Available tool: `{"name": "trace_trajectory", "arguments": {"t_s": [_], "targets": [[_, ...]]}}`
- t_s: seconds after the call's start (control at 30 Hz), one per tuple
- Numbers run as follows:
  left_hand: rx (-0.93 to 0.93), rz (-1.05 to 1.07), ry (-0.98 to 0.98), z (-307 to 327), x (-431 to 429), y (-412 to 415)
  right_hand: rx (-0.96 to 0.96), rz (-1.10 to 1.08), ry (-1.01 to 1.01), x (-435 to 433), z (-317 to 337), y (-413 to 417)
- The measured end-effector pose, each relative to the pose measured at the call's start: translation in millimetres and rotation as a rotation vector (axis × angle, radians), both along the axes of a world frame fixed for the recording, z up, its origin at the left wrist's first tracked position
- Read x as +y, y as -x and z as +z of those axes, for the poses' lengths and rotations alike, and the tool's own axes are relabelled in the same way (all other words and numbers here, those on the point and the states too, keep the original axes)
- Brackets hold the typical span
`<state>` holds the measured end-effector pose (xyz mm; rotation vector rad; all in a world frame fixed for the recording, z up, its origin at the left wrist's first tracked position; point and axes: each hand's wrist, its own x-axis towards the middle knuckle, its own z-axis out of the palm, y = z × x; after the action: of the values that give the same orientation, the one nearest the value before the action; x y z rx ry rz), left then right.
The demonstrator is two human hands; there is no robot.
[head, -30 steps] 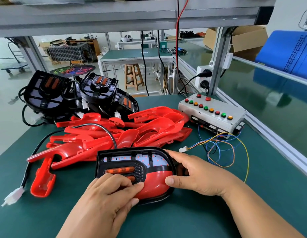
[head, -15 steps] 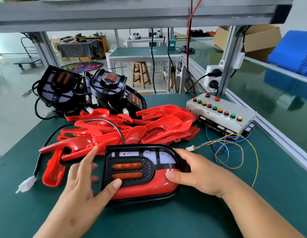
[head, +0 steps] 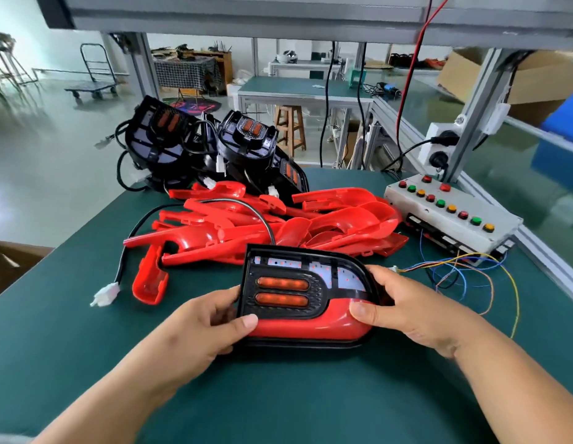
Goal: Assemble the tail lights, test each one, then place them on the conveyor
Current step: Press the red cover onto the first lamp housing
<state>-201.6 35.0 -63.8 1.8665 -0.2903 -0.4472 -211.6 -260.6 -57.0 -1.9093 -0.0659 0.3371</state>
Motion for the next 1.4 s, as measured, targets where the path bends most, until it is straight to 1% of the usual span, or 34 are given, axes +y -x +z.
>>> {"name": "trace_trajectory", "arguments": {"t_s": [0.27,0.4,0.53,0.67,0.8,0.87,0.93,0.97,1.0,1.03,1.07,1.1,1.13,1.17,1.2,1.27,1.33,1.4], "targets": [[-0.070,-0.123,0.147,-7,1,-1,0.093,-0.003,0.028,2,4,-4],[-0.127,-0.138,0.122,-11,3,-4,0.085,0.005,0.053,2,5,-4],[-0.157,-0.117,0.081,-13,5,-4,0.092,-0.007,0.024,1,4,-3],[-0.194,-0.145,0.036,-11,5,-4,0.116,-0.005,0.029,1,11,-3],[-0.223,-0.120,-0.022,-6,6,-2,0.113,0.002,-0.015,1,12,0],[-0.226,-0.124,-0.096,-6,9,0,0.095,-0.019,-0.011,1,10,3],[-0.249,-0.046,-0.209,-4,19,-1,0.092,-0.036,-0.001,1,8,3],[-0.306,0.053,-0.288,-2,28,-4,0.090,-0.041,0.016,0,7,3],[-0.411,0.177,-0.392,1,41,-8,0.083,-0.043,0.038,0,7,2],[-0.544,0.288,-0.523,5,54,-12,0.076,-0.051,0.056,-1,6,1],[-0.644,0.355,-0.666,7,67,-15,0.068,-0.057,0.065,-1,6,1],[-0.665,0.381,-0.808,9,78,-18,0.062,-0.058,0.069,-1,6,1],[-0.625,0.363,-0.928,9,87,-21,0.058,-0.052,0.069,-1,7,1],[-0.573,0.331,-0.985,8,93,-23,0.059,-0.047,0.069,0,7,1],[-0.551,0.309,-0.973,5,96,-24,0.061,-0.043,0.064,1,8,1],[-0.598,0.277,-0.899,4,98,-28,0.061,-0.046,0.060,0,10,1],[-0.702,0.287,-0.868,8,97,-33,0.046,-0.081,0.098,0,11,2],[-0.855,0.316,-0.750,19,95,-39,0.004,-0.162,0.152,-2,13,2]]}}
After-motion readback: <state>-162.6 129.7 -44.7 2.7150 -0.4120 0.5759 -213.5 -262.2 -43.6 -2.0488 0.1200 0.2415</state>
